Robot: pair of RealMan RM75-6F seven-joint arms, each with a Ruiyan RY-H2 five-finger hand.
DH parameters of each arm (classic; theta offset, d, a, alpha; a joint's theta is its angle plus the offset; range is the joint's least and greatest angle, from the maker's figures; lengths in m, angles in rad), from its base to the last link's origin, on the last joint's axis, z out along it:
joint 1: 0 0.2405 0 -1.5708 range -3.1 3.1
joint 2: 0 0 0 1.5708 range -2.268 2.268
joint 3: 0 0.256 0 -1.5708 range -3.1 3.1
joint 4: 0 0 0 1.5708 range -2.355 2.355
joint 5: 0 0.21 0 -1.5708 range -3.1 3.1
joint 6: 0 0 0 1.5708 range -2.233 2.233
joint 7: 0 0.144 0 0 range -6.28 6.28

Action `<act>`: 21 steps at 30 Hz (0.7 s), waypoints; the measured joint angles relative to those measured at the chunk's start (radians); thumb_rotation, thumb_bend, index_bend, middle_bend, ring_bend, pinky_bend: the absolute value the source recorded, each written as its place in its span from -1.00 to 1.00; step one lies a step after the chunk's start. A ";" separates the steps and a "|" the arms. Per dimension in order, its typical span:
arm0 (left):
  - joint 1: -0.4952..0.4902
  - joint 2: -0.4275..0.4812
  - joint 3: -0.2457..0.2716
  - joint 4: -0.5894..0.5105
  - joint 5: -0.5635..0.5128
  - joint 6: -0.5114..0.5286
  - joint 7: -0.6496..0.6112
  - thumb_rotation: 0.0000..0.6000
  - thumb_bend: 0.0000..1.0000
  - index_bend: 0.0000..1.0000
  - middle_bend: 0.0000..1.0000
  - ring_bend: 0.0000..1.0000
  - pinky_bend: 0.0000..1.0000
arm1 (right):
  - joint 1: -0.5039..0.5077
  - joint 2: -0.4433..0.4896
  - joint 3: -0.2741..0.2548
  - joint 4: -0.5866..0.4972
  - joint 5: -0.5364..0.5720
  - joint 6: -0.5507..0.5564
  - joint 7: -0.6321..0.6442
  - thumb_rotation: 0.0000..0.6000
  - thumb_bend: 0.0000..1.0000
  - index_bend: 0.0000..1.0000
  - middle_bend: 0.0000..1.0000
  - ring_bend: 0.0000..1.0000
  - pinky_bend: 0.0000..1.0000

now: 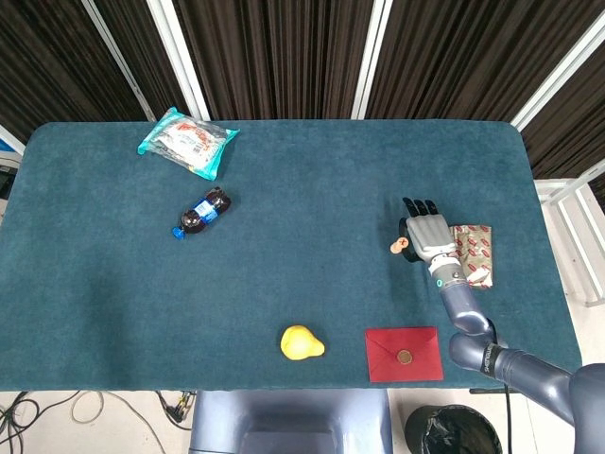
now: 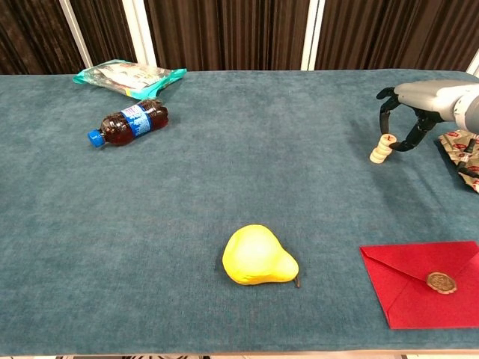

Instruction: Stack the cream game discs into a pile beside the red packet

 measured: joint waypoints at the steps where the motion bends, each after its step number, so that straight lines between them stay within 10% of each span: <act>1: 0.000 0.000 0.000 0.000 0.000 0.000 0.000 1.00 0.26 -0.90 -1.00 -1.00 -1.00 | 0.000 0.001 0.000 -0.002 -0.001 0.001 0.000 1.00 -0.18 -0.08 -1.00 -1.00 -1.00; 21: 0.001 0.000 -0.001 0.000 0.001 0.002 0.000 1.00 0.26 -0.90 -1.00 -1.00 -1.00 | -0.002 0.037 0.010 -0.073 0.002 0.036 -0.006 1.00 -0.18 -0.26 -1.00 -1.00 -1.00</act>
